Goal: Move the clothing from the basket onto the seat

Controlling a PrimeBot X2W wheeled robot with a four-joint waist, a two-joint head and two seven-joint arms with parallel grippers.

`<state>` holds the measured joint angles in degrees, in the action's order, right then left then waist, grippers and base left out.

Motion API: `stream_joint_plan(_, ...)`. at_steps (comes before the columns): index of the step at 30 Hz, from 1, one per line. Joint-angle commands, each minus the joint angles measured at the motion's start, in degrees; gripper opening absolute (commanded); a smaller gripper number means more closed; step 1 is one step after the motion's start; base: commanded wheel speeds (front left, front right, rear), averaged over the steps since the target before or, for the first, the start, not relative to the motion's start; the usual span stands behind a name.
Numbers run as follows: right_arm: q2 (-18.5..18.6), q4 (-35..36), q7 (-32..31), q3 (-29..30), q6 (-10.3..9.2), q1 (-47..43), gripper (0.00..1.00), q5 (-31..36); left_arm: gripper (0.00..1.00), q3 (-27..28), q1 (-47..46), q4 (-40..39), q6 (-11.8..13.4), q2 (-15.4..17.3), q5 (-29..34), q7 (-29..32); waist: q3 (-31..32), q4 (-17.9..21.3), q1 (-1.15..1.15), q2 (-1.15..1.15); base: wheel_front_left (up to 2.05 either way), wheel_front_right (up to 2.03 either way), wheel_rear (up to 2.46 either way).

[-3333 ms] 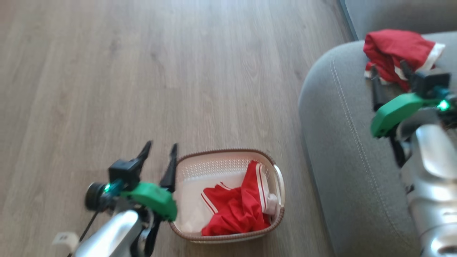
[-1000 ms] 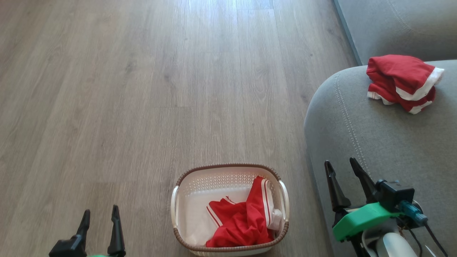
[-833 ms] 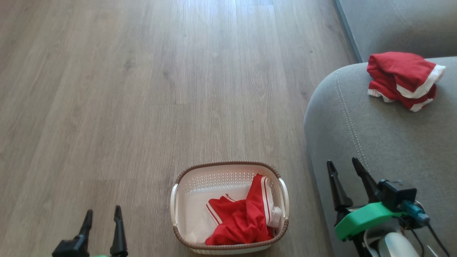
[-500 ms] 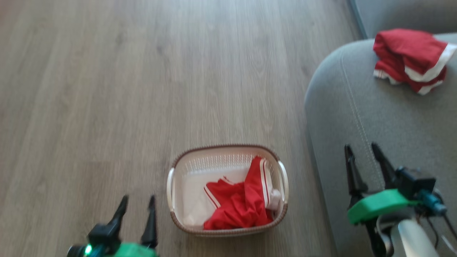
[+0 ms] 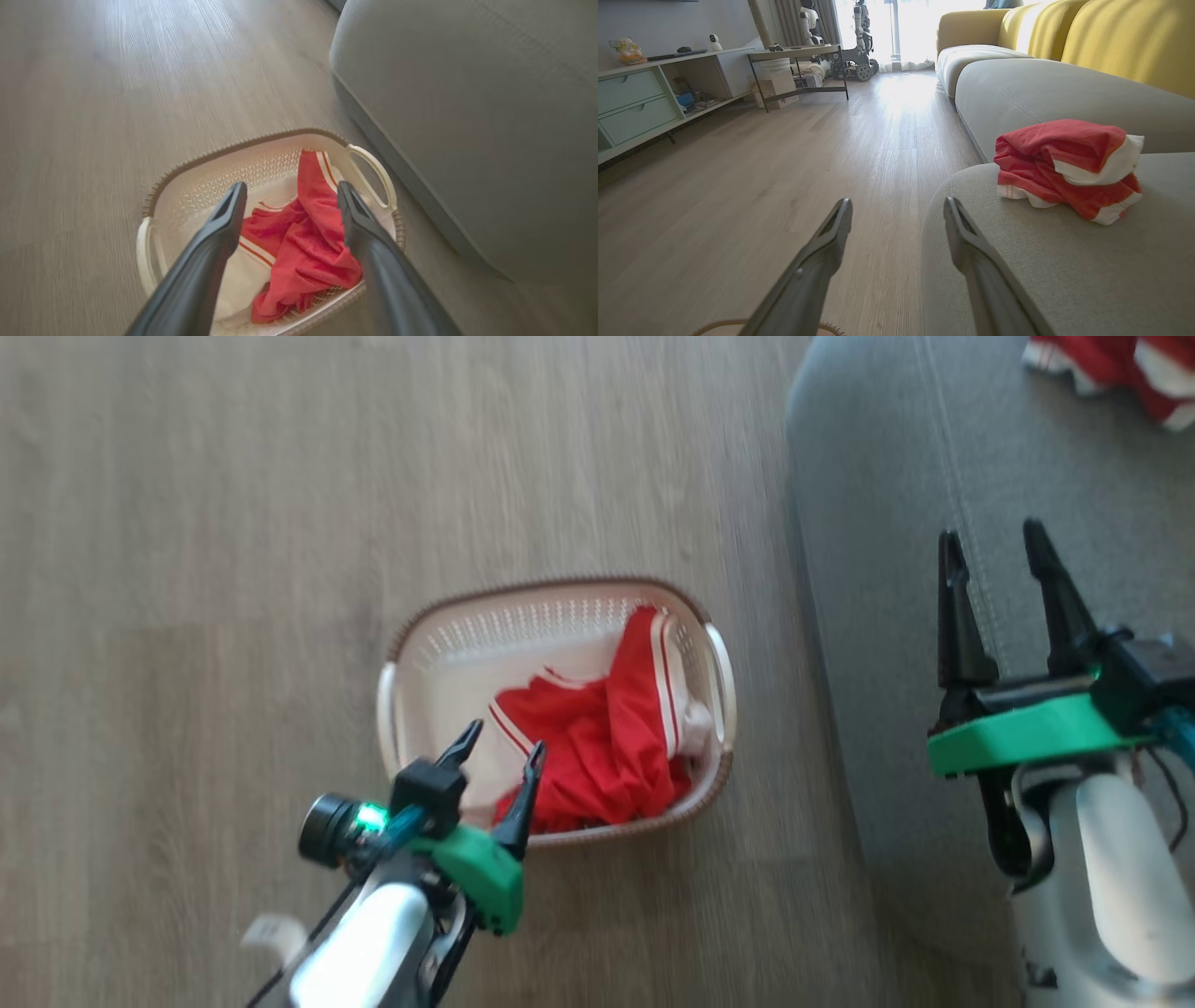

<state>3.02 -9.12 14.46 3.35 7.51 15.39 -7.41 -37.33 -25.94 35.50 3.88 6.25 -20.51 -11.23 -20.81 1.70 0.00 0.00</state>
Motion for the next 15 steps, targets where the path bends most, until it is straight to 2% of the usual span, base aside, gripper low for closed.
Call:
stream_joint_plan(1, -0.1, 2.7, 0.5, -1.6, -0.02, 2.3, 1.0, 0.6, 1.0, 0.4, -2.6, 2.0, -0.8, -0.1, 0.7, 0.8, -5.8, 3.0, 0.0, 0.0, 0.0, 0.0, 0.0)
stream_joint_plan(8, -0.1, 6.1, 0.5, -3.9, -0.02, 6.5, 1.0, 0.5, 1.0, -5.3, -12.2, 16.2, -5.2, -2.5, 3.1, 5.8, -13.8, 6.4, 0.0, 0.0, 0.0, 0.0, 0.0)
stream_joint_plan(15, -0.1, 8.0, 0.5, -5.6, -0.02, 8.3, 1.0, 0.3, 1.0, -6.7, -16.6, 24.0, -6.4, -3.0, 3.1, 7.0, -17.8, 7.8, 0.0, 0.0, 0.0, 0.0, 0.0)
